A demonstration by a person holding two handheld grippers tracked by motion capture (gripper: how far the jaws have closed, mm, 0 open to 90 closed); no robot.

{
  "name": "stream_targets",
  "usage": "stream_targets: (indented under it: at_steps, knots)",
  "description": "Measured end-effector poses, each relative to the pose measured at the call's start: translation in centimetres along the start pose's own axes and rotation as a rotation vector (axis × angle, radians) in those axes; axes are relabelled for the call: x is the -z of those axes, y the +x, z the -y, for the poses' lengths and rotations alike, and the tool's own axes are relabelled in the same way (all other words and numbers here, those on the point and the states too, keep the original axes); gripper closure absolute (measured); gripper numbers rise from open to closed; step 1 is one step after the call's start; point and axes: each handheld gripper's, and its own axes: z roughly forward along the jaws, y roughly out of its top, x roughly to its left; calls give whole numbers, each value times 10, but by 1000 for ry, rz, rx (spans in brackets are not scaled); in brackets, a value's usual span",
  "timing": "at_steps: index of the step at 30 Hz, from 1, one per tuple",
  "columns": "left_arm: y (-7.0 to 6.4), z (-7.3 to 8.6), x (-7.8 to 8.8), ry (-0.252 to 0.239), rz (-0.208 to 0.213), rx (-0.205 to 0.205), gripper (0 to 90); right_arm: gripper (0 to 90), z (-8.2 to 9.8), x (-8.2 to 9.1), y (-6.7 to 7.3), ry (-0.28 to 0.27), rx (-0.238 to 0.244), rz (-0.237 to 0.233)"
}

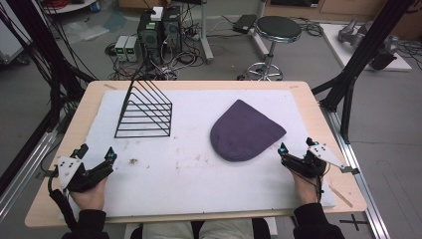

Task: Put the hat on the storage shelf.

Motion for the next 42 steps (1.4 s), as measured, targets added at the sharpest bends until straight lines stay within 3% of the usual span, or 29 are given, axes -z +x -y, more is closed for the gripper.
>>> stream_targets:
  at_steps: [12,27,30,39,42]
  knots:
    - [-1,0,-1,2,11,-1,159,34,1,2,-3,-5,-21,9]
    - [0,1,-2,2,8,6,159,34,-7,-1,2,-35,16,-19]
    - [1,1,-2,0,8,6,161,34,-15,-6,7,-44,92,-47]
    - [2,1,-2,-2,5,11,164,34,-19,-10,15,-38,88,-107]
    - [1,1,-2,-2,9,5,169,34,-22,-14,19,-19,103,-166]
